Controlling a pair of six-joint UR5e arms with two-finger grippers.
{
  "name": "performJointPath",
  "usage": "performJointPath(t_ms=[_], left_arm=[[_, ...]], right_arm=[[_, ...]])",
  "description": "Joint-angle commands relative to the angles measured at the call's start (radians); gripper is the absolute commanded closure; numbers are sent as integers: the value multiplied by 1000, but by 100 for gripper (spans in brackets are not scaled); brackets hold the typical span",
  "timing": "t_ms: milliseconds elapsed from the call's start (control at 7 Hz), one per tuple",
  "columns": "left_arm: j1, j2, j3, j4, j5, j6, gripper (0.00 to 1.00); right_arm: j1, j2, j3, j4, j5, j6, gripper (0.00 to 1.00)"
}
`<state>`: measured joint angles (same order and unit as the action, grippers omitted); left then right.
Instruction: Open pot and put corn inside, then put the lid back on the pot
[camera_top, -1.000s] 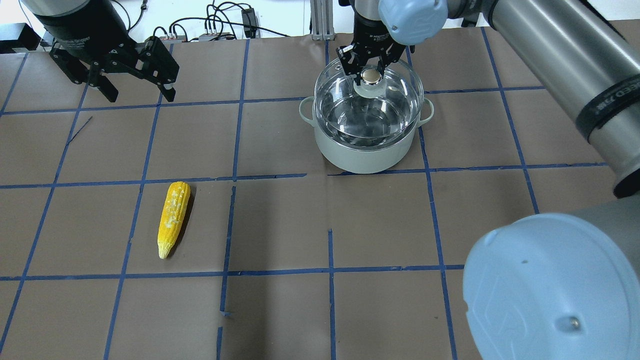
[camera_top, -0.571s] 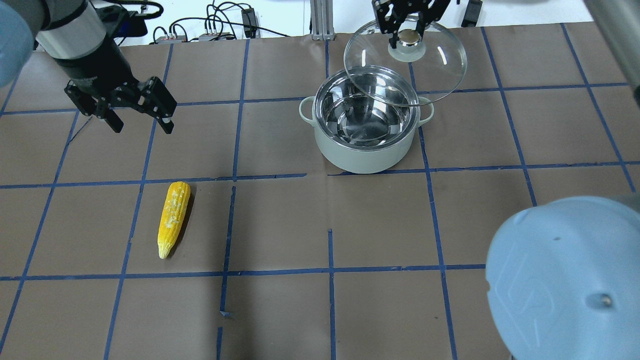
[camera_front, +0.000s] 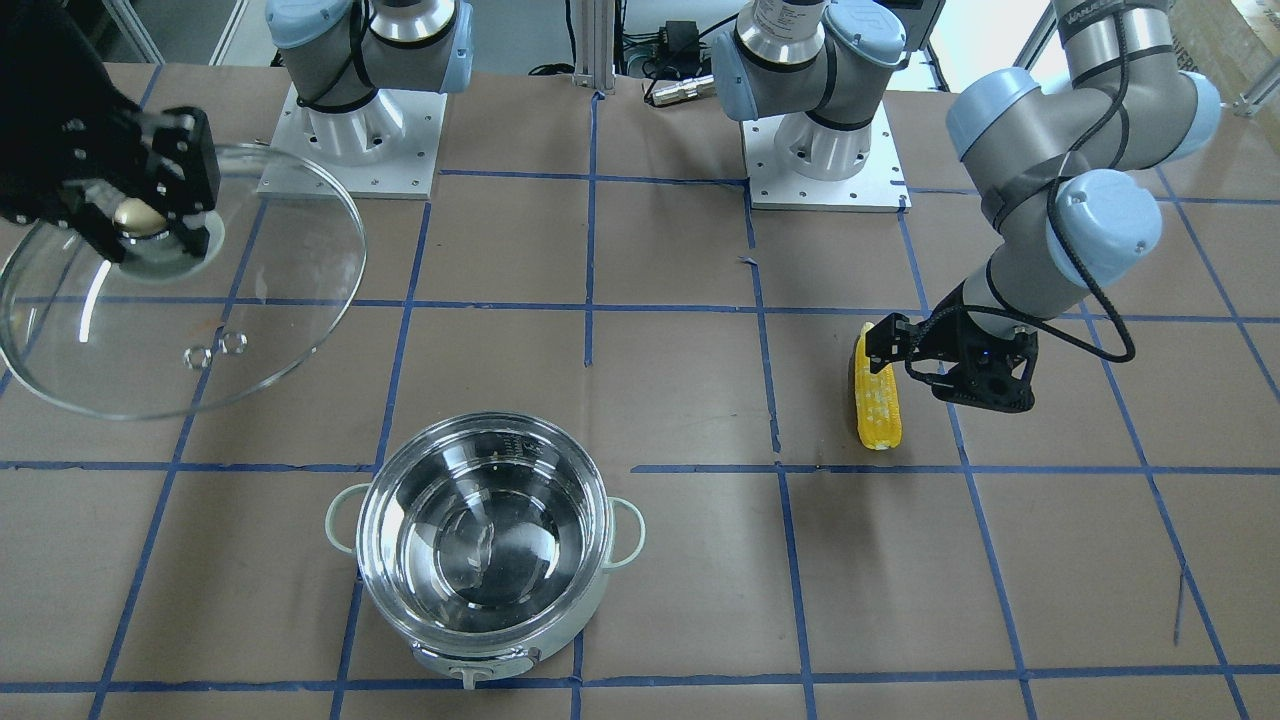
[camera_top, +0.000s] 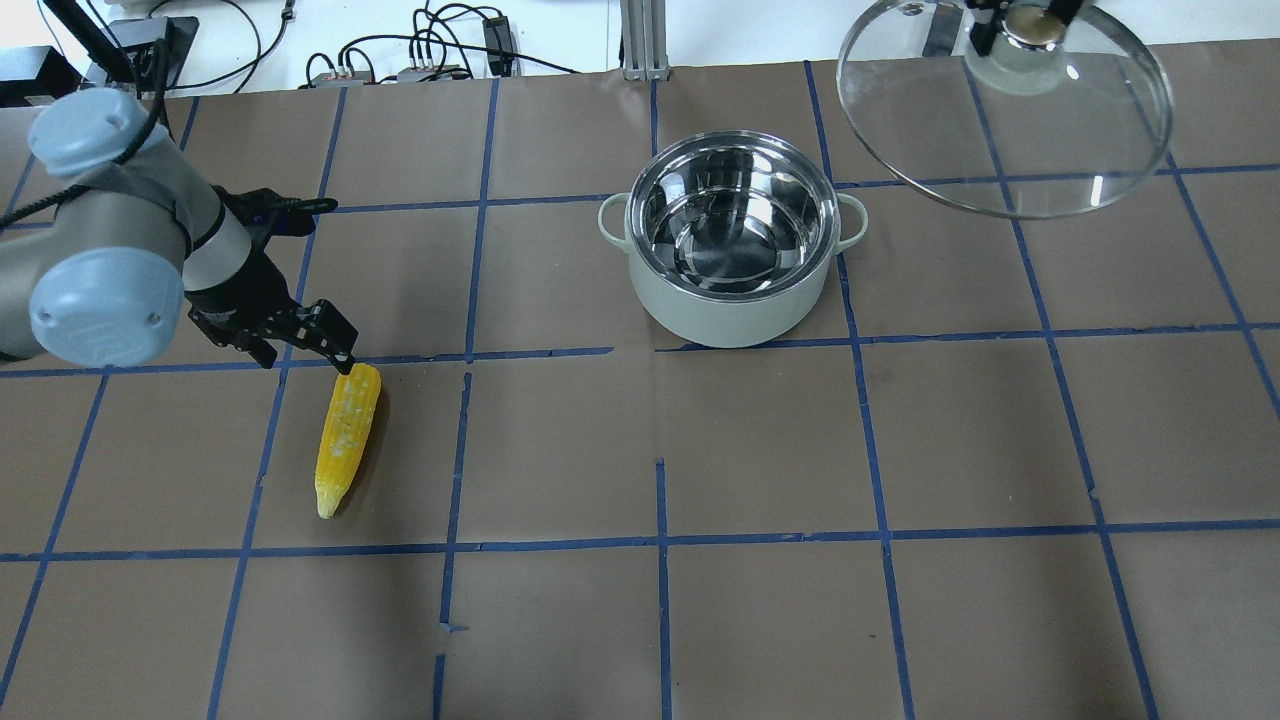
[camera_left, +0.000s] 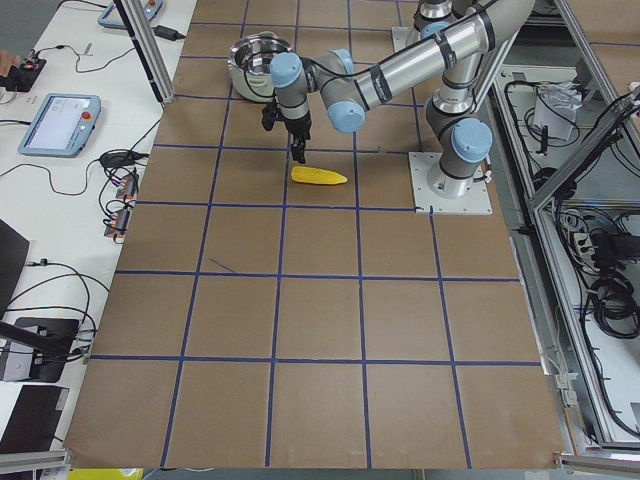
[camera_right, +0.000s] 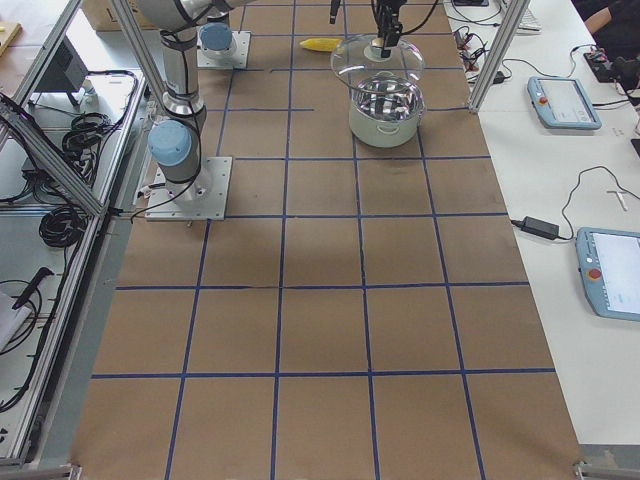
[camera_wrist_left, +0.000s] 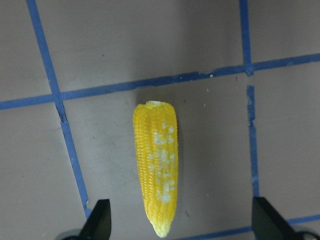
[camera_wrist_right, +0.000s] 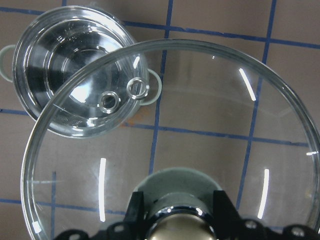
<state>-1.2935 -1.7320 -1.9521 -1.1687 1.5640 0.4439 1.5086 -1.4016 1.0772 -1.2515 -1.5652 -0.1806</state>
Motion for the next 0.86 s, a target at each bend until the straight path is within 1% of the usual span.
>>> performJointPath(t_ms=[0,143,286,429,571,714], left_arm=[[22,-90,-138,261,1,44,0],[16,-136,-158,308,5,38,2],[11,-130,-160,308,5,33,14],[7,-126,-159,302,7,29,60],[3,-120,-159,297,8,27,88],[3,-115,-156,294,5,27,92]], right_arm=[[-15,-198,243,-64,19,4,64],[-15,-233,336,-133,11,4,65],[-15,-253,395,-190,5,7,65],[-13,-269,433,-218,5,6,65],[-13,-273,463,-238,5,3,65],[-13,-274,484,-256,4,4,65]])
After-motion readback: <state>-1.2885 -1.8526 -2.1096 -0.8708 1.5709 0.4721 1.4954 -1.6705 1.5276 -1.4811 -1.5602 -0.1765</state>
